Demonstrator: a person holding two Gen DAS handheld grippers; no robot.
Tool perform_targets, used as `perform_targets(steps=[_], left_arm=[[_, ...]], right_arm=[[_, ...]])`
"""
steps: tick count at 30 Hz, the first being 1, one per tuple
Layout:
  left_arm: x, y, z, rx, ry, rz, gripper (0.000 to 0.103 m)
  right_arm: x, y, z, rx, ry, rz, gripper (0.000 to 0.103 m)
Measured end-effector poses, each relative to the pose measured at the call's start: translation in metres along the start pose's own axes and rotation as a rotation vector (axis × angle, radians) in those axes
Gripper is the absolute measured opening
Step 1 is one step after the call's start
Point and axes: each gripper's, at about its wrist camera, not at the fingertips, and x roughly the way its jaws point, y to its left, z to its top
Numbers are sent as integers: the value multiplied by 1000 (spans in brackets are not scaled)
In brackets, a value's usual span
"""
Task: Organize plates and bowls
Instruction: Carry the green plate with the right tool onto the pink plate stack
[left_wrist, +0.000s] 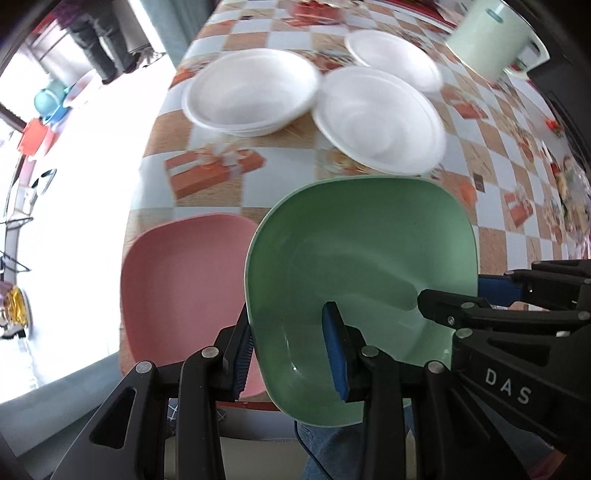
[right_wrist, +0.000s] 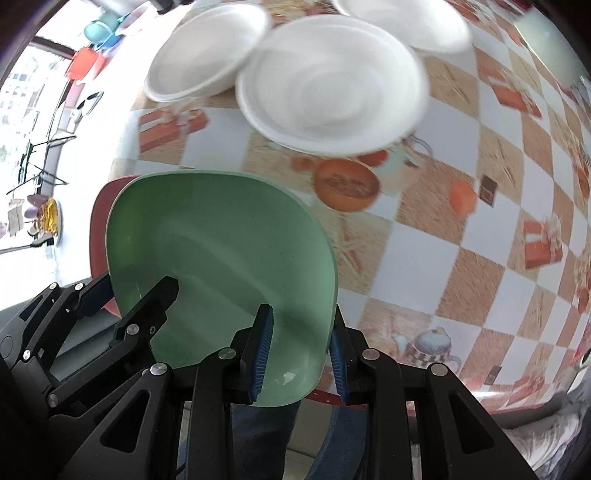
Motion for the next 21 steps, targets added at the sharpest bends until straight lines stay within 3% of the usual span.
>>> perform_targets(steps=[8, 20, 21], left_arm=[[7, 48, 3, -68, -14, 44, 38], [3, 106, 2, -150, -11, 98, 38], [4, 110, 2, -155, -10, 102, 38]], right_arm=[[4, 47, 11, -66, 11, 7, 32], [22, 81, 30, -103, 38, 55, 32], [29, 97, 37, -104, 44, 56, 32]])
